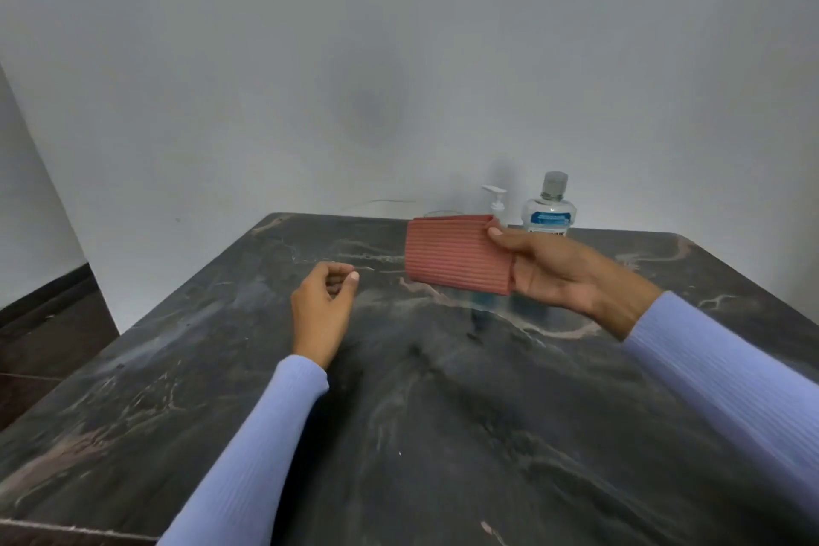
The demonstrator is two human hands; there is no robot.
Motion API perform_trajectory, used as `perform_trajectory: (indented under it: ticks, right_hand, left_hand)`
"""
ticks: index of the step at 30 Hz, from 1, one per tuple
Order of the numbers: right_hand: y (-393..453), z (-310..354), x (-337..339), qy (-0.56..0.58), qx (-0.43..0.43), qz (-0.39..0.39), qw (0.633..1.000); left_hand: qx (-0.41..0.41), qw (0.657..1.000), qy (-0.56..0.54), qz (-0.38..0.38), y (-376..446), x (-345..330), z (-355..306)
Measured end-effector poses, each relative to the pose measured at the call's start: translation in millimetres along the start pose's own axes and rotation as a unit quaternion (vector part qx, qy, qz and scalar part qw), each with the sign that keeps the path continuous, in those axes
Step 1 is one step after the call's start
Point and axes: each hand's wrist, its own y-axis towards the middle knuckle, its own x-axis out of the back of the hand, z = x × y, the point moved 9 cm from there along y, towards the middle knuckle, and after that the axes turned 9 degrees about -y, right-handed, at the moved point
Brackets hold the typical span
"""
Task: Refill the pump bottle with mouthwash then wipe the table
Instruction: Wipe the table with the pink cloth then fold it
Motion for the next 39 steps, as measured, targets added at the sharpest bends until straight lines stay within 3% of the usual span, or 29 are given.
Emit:
perform_trajectory:
  ticks: [2,4,6,9,11,14,15,18,19,24,28,32,36,39]
  right_hand:
    - [-30,11,15,-0.055,0.037,-0.018,0.998]
    - [-62,14,24,-0.214,0.071,-0.042,0.973]
    - [-90,4,22,-0.445,0.098,-0.046,0.889]
    - [-112,-51,18,-0.629,0.065,0.047,0.773]
    - [-118,-83,21,-0.665,0.007,0.109,0.739]
    - [-113,-87,24,-0.626,-0.012,0.065,0.777]
    - [-111,-90,21,-0.644,-0.007,0.051,0.763]
    - [-102,-109,5,-0.742,0.054,0.050,0.666]
    - [-100,-113,-1,-0.754,0.075,0.047,0.651]
    - [-66,-120,-33,-0.776,0.117,0.072,0.616]
    - [-29,-114,-26,-0.782,0.066,0.050,0.618]
    - [-21,-96,22,-0.767,0.014,-0.022,0.641]
    - [-56,-88,94,-0.793,-0.062,-0.098,0.598]
    - [-83,-89,116,-0.758,-0.105,-0.140,0.628]
  left_hand:
    - [-0.002,1.000,0.012,0.015,-7,1,-10]
    - [-0.026,0.998,0.034,0.050,-19,0,-24]
    - [-0.059,0.992,0.064,0.096,-39,1,-37]
    - [-0.112,0.976,0.123,0.143,-77,10,-46]
    - [-0.132,0.965,0.156,0.165,-99,17,-47]
    - [-0.145,0.954,0.193,0.176,-115,24,-44]
    - [-0.146,0.952,0.201,0.177,-119,26,-43]
    - [-0.150,0.949,0.210,0.181,-126,25,-40]
    - [-0.153,0.948,0.212,0.181,-127,24,-40]
    - [-0.169,0.945,0.215,0.181,-127,23,-40]
    - [-0.140,0.958,0.179,0.177,-124,25,-34]
    - [-0.123,0.963,0.166,0.172,-123,27,-30]
    - [-0.123,0.962,0.175,0.172,-125,28,-28]
    - [-0.131,0.960,0.178,0.174,-124,26,-28]
